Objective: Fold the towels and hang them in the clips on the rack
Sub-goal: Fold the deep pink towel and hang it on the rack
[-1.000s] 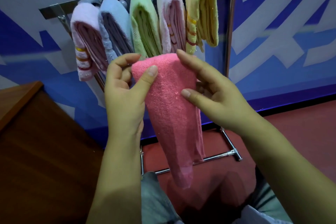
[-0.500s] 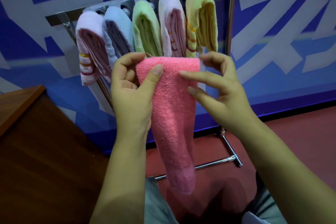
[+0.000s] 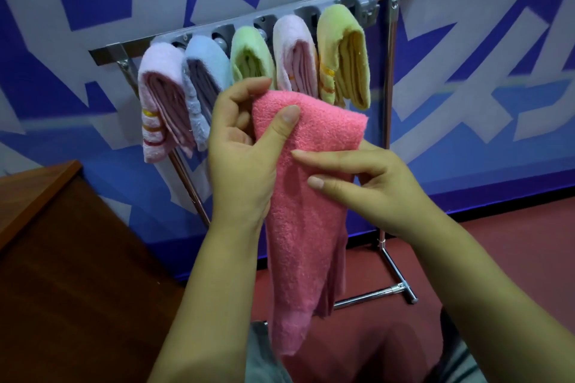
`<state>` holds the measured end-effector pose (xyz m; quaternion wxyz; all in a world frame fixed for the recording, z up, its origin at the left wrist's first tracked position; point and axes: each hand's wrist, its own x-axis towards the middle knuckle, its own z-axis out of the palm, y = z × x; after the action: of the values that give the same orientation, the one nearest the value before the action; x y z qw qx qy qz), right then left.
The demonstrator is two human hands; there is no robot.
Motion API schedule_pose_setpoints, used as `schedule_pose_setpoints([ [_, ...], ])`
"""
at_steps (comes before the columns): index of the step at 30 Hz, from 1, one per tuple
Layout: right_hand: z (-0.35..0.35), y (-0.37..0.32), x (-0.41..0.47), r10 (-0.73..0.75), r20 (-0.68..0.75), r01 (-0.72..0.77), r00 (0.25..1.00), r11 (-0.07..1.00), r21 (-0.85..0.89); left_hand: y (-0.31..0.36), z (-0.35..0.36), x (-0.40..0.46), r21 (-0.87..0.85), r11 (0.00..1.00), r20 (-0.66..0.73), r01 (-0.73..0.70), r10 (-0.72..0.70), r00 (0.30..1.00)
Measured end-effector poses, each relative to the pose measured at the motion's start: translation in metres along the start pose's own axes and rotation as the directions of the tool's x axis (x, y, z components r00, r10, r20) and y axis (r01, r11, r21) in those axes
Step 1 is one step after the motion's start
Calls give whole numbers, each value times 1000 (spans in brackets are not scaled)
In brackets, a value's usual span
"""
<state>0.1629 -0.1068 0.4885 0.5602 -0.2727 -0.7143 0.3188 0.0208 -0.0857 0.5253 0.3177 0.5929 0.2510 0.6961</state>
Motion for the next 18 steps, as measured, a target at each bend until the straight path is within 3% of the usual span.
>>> schedule_pose_setpoints([
  [9, -27, -19, 22, 177, -206, -164, 962, 983, 80, -5, 19, 28, 39, 998, 79, 41, -44, 996],
  [18, -84, -32, 65, 217, -337, -280, 916, 948, -150, -30, 76, 81, 108, 992, 104, 59, -70, 992],
])
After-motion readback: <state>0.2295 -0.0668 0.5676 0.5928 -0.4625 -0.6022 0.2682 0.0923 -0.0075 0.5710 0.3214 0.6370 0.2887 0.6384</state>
